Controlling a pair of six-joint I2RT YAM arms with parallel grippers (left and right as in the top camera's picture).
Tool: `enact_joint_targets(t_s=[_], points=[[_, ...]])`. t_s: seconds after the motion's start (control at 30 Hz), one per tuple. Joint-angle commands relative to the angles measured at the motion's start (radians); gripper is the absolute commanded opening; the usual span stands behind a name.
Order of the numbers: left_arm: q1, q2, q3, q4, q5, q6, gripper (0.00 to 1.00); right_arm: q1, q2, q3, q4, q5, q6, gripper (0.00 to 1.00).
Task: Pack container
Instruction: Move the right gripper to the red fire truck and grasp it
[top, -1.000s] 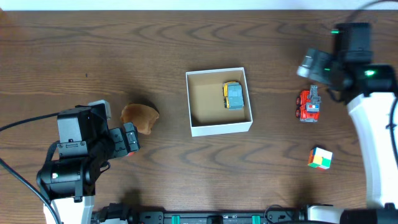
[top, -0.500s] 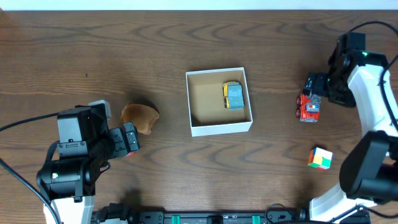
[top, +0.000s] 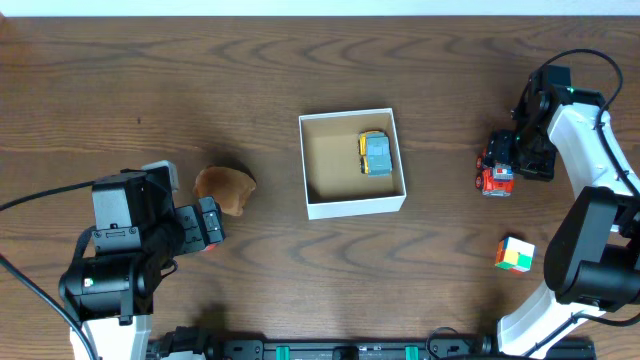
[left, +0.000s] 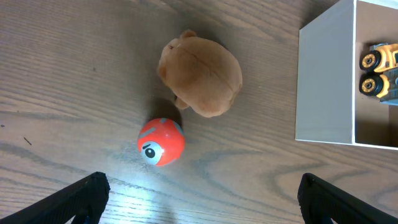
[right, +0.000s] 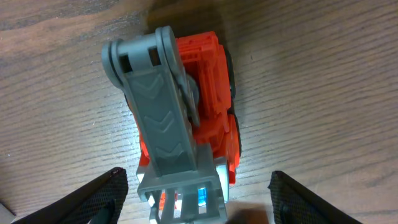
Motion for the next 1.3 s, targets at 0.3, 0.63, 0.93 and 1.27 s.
enact_joint_targets(t_s=[0.3,0.63,0.93,1.27], points=[[-0.004,0.001,0.017,-0.002,0.009,0.008,0.98,0.007,0.007,-0.079,0.082,-0.007,-0.014,0.75],[-0.004,0.001,0.017,-0.002,0.009,0.008,0.98,0.034,0.007,-0.127,0.191,-0.006,-0.056,0.70],[-0.004,0.001,0.017,-0.002,0.009,0.008,0.98,0.045,0.007,-0.127,0.222,-0.002,-0.071,0.65],[-0.004,0.001,0.017,-0.002,0.009,0.008,0.98,0.045,0.007,-0.127,0.253,-0.002,-0.071,0.70]])
